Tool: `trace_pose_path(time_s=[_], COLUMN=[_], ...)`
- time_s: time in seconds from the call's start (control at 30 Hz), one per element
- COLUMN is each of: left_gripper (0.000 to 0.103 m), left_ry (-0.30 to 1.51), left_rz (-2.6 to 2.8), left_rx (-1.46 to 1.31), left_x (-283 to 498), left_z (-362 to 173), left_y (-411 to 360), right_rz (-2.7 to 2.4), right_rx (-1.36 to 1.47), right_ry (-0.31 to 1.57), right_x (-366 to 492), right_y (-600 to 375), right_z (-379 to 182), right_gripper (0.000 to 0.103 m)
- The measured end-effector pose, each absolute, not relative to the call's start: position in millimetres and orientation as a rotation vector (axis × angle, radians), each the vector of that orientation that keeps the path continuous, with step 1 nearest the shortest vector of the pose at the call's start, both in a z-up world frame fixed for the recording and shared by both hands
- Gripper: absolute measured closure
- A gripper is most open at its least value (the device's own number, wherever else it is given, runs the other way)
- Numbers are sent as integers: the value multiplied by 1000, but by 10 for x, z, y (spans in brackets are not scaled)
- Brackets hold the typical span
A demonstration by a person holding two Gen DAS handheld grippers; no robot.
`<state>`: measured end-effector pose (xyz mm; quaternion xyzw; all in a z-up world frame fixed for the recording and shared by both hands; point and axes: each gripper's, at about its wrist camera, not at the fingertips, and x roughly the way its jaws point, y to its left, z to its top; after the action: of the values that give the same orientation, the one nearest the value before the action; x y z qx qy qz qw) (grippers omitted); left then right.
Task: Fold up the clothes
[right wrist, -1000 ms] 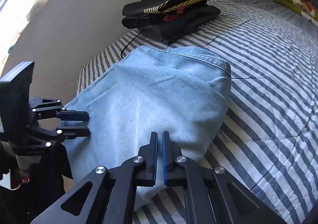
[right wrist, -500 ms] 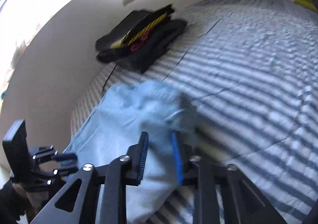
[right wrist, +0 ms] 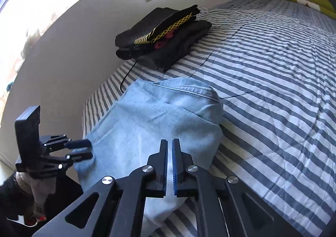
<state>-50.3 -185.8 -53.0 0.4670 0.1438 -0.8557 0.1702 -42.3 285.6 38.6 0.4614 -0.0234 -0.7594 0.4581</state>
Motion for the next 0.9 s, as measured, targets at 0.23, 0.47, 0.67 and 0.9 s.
trace_pose_path(time_s=[0.23, 0.47, 0.67, 0.9], left_gripper=[43, 96, 97, 97], left_ry=[438, 396, 638, 557], left_rz=[-2397, -2431, -2570, -3037], left_rx=[1360, 1354, 1233, 1316], left_x=[-494, -615, -756, -1719], left_z=[-679, -601, -37, 516], left_y=[-2113, -1974, -1690, 227], right_rz=[-1889, -1966, -2023, -2194], right_rx=[1176, 1180, 1142, 1017], right_ry=[-278, -470, -622, -818], right_x=[-39, 242, 287, 418], right_y=[3429, 4065, 4573, 5537], right_z=[498, 426, 457, 733], right_gripper=[90, 90, 88, 88])
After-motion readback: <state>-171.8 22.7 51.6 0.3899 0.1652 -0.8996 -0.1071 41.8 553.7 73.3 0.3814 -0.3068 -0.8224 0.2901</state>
